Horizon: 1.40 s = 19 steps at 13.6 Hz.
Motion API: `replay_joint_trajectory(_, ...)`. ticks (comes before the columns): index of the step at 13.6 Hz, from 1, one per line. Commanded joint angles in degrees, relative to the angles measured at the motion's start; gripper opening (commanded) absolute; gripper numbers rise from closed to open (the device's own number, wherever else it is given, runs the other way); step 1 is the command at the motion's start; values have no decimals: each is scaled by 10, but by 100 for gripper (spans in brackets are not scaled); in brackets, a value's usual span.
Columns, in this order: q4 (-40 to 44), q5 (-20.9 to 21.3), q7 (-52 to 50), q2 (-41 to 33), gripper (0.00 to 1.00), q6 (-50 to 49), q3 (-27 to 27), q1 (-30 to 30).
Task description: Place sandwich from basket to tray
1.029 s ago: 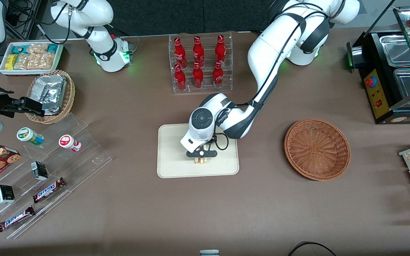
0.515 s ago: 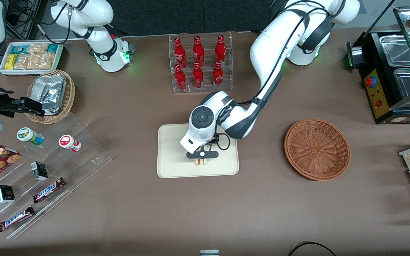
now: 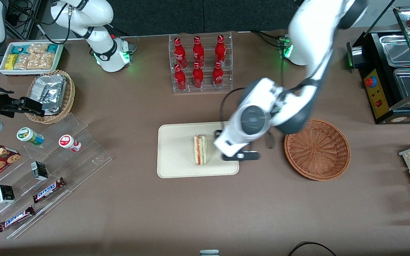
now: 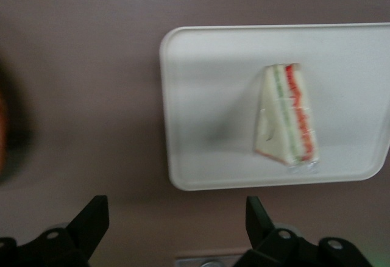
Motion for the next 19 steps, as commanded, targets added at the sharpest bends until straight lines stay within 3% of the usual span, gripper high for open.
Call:
replay_joint_trajectory(1, -155, -10, 87, -114, 99, 14, 1, 56)
replay_joint_trajectory(6, -293, 13, 263, -245, 99, 19, 1, 194)
replay_joint_trajectory(9, -334, 33, 287, -312, 99, 16, 1, 242)
replay_joint_trajectory(15, -333, 35, 286, -407, 99, -27, 2, 264)
replay_joint_trajectory(19, -299, 39, 286, -428, 99, -46, 1, 263)
